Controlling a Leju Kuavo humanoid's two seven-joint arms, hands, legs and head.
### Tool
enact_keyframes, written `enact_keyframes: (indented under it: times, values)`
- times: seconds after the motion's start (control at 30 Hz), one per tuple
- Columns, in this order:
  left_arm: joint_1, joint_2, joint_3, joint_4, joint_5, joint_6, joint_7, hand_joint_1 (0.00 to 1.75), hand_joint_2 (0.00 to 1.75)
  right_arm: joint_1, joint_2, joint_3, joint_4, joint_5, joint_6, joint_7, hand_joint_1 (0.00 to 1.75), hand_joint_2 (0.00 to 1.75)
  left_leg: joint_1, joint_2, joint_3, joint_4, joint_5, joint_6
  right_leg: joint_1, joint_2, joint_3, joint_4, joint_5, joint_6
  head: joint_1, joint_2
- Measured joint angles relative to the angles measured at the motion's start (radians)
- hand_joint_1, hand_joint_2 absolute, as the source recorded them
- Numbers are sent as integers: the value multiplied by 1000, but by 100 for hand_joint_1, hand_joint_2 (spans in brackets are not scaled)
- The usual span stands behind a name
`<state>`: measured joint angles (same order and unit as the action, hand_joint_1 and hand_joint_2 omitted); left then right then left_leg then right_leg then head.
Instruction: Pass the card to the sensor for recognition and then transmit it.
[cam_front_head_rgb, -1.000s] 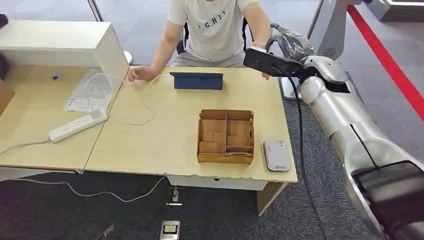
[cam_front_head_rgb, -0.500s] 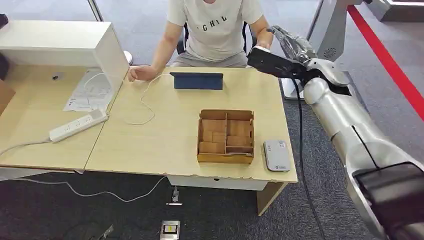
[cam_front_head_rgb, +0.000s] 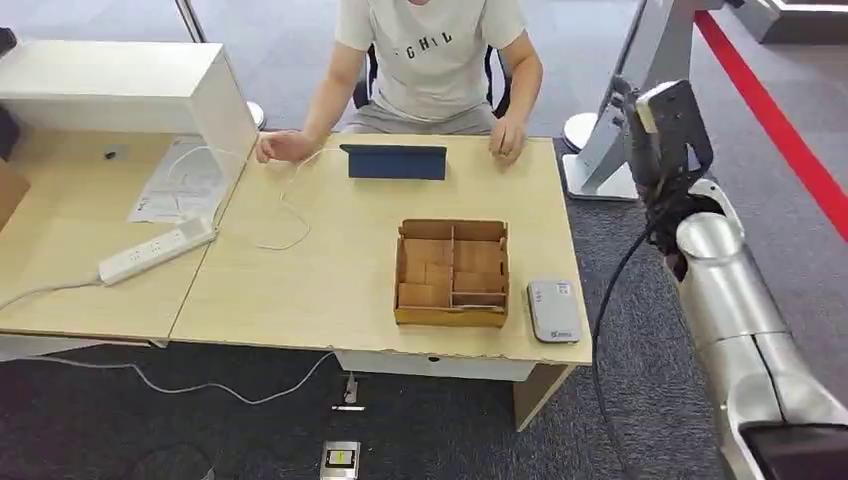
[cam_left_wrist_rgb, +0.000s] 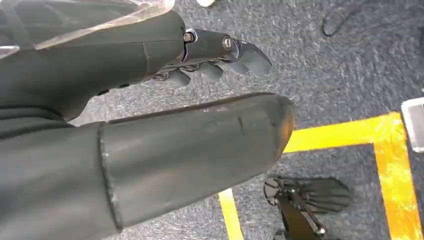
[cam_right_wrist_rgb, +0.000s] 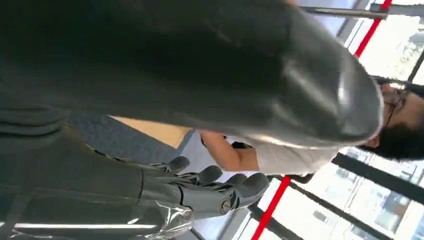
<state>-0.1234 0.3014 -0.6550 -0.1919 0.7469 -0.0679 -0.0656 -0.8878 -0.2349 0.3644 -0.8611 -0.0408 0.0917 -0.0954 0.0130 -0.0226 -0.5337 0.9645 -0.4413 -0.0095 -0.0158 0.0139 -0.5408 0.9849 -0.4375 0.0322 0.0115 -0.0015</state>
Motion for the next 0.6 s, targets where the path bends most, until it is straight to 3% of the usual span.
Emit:
enact_keyframes:
  times: [0.1, 0.27, 0.6]
  values:
    - [0, 0, 2, 0, 18, 11, 2, 0, 0, 133, -51, -23, -154, 3, -51, 43, 0, 0, 0, 0, 0, 0, -1, 0, 0, 0, 0, 0, 0, 0, 0, 0]
    - [0, 0, 6, 0, 44, 30, 11, 0, 0, 311, -115, -36, -387, 110, -70, 73, 0, 0, 0, 0, -1, 0, -1, 0, 0, 0, -1, 0, 0, 0, 0, 0]
    - [-3, -1, 6, 0, 54, 49, 29, 0, 0, 433, -168, -19, -653, 387, -107, 159, 0, 0, 0, 2, 0, -1, -1, 0, 0, 1, -1, 0, 0, 0, 0, 0]
